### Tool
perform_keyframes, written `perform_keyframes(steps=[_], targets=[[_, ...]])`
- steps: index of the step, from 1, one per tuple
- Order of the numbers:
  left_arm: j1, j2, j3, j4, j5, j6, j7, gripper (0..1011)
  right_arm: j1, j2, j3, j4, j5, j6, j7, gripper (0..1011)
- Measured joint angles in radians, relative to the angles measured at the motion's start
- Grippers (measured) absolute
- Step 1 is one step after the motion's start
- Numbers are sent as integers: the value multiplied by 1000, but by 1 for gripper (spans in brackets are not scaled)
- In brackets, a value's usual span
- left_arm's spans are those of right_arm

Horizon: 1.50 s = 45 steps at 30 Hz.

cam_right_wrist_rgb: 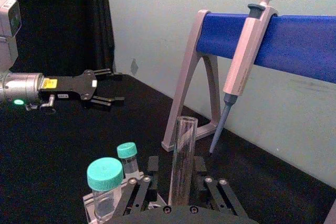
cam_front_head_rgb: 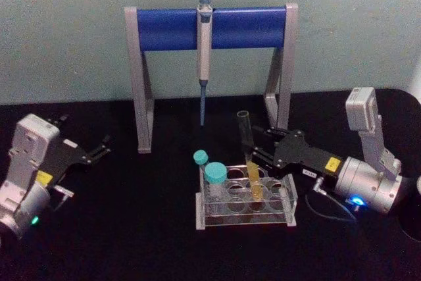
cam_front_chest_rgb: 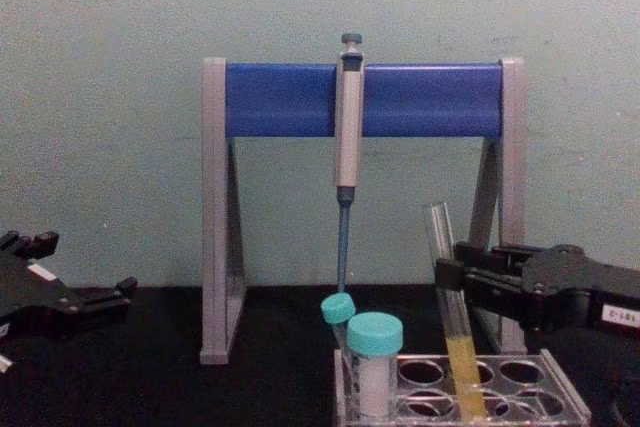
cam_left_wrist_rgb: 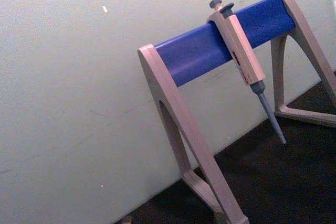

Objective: Pick up the test tube from the test tube rack, shake it, then place it back into the test tube rack.

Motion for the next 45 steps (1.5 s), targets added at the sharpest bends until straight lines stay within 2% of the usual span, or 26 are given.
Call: perform_keyframes(steps=[3, 5, 8, 9, 11, 13, 14, 16, 18, 21, 30, 37, 40, 41, 43, 44, 45], targets=[[0, 0, 0, 0, 0, 0, 0, 1001, 0, 0, 0, 0, 0, 0, 0, 455], [0, 0, 0, 0, 0, 0, 0, 1001, 0, 0, 0, 0, 1, 0, 1, 557], [0, 0, 0, 0, 0, 0, 0, 1001, 0, 0, 0, 0, 1, 0, 1, 654], [0, 0, 0, 0, 0, 0, 0, 1001, 0, 0, 0, 0, 1, 0, 1, 654], [0, 0, 0, 0, 0, 0, 0, 1001, 0, 0, 0, 0, 1, 0, 1, 754], [0, 0, 0, 0, 0, 0, 0, 1001, 0, 0, 0, 0, 1, 0, 1, 767], [0, 0, 0, 0, 0, 0, 0, 1001, 0, 0, 0, 0, 1, 0, 1, 848], [0, 0, 0, 0, 0, 0, 0, 1001, 0, 0, 0, 0, 1, 0, 1, 848], [0, 0, 0, 0, 0, 0, 0, 1001, 0, 0, 0, 0, 1, 0, 1, 942], [0, 0, 0, 0, 0, 0, 0, 1001, 0, 0, 0, 0, 1, 0, 1, 1000], [0, 0, 0, 0, 0, 0, 0, 1001, -2, 2, 0, -4, -2, -5, -1, 1000], [0, 0, 0, 0, 0, 0, 0, 1001, -24, 10, 22, -57, -11, -32, -28, 1000], [0, 0, 0, 0, 0, 0, 0, 1001, -47, 15, 47, -100, -17, -38, -76, 1000], [0, 0, 0, 0, 0, 0, 0, 1001, -66, 17, 65, -129, -28, -36, -121, 1000], [0, 0, 0, 0, 0, 0, 0, 1001, -85, 17, 84, -157, -45, -31, -173, 1000], [0, 0, 0, 0, 0, 0, 0, 1001, -108, 17, 104, -186, -63, -23, -230, 1000], [0, 0, 0, 0, 0, 0, 0, 1001, -108, 17, 104, -186, -63, -23, -230, 1000]])
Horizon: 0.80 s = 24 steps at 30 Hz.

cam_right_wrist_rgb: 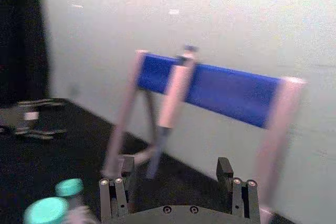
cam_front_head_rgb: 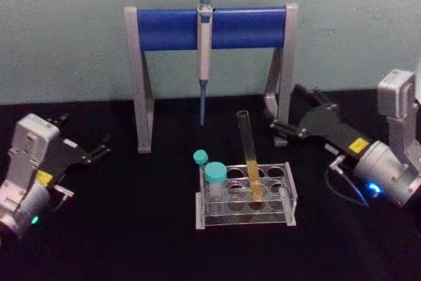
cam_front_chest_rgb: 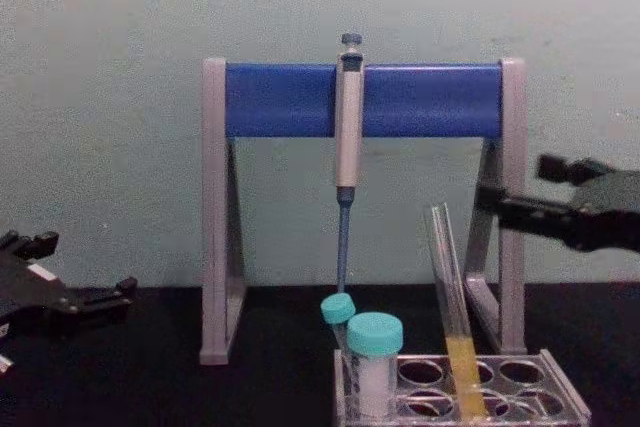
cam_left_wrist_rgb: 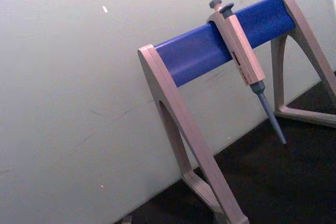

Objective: Pick up the test tube from the test tube rack, shake it, then place it back into the test tube rack.

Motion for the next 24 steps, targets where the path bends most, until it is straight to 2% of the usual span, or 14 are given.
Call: perform_keyframes(steps=[3, 5, 8, 15, 24], targets=[[0, 0, 0, 0, 0, 0, 0, 1001, -47, -4, 41, -57, -49, 46, -136, 1000], [0, 0, 0, 0, 0, 0, 0, 1001, -61, -6, 52, -71, -66, 74, -182, 1000], [0, 0, 0, 0, 0, 0, 0, 1001, -82, -17, 70, -83, -104, 159, -273, 1000], [0, 0, 0, 0, 0, 0, 0, 1001, -92, -50, 89, -43, -128, 259, -344, 1000], [0, 0, 0, 0, 0, 0, 0, 1001, -94, -76, 114, -4, -125, 293, -341, 1000]])
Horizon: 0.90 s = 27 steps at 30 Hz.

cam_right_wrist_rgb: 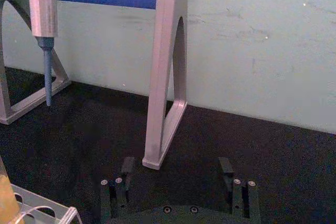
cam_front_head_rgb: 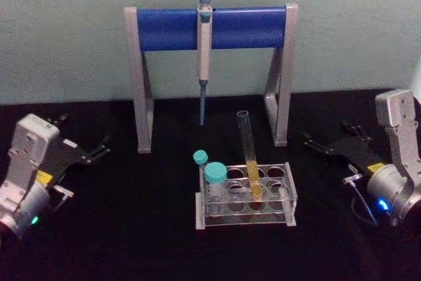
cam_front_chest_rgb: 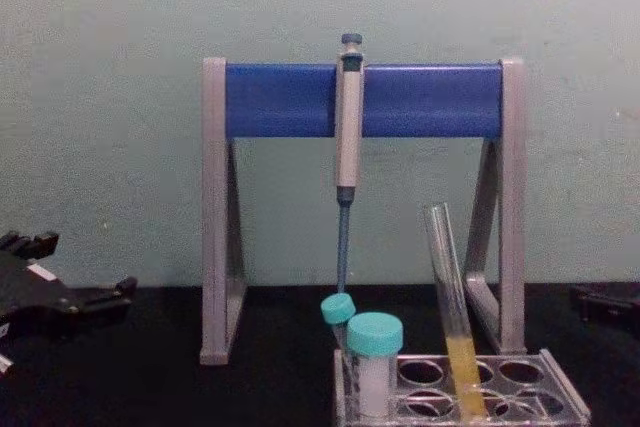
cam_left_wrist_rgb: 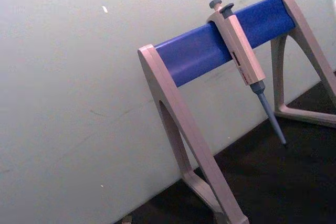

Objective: Pick up the test tube from the test tube rack, shake it, then place it back into the test tube rack.

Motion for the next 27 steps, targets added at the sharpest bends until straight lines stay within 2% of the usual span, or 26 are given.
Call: perform_keyframes(steps=[27], targets=[[0, 0, 0, 0, 0, 0, 0, 1001, 0, 3, -4, -3, 1, 1, -3, 1000]])
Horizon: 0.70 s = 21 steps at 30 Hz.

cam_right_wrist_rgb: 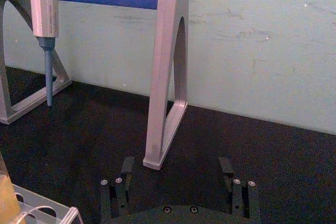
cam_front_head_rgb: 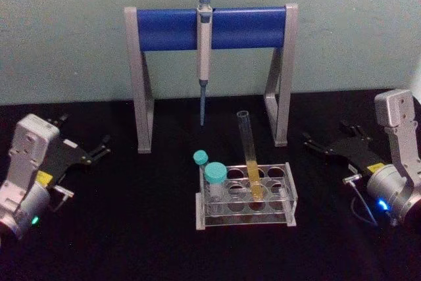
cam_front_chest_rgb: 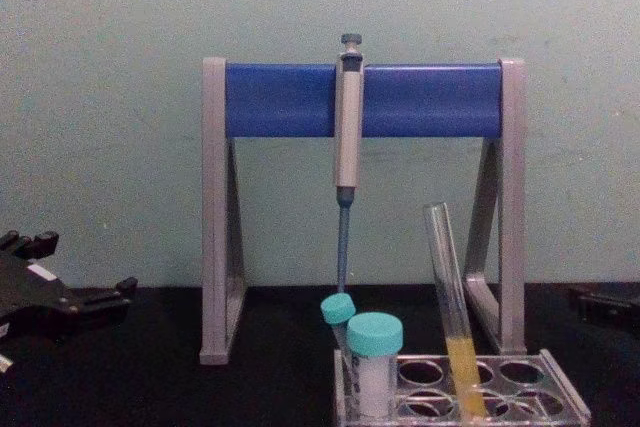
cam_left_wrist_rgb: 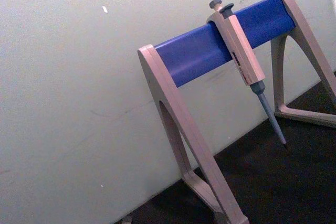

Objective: Pick up the test tube from the test tube rack, shake it, then place it back into the test tube rack.

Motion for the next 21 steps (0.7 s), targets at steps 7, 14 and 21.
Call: perform_keyframes(steps=[7, 14, 21], targets=[[0, 0, 0, 0, 0, 0, 0, 1001, 0, 0, -1, 0, 0, 0, 0, 1000], [0, 0, 0, 0, 0, 0, 0, 1001, 0, 0, -1, 0, 0, 0, 0, 1000], [0, 0, 0, 0, 0, 0, 0, 1001, 0, 0, -1, 0, 0, 0, 0, 1000]])
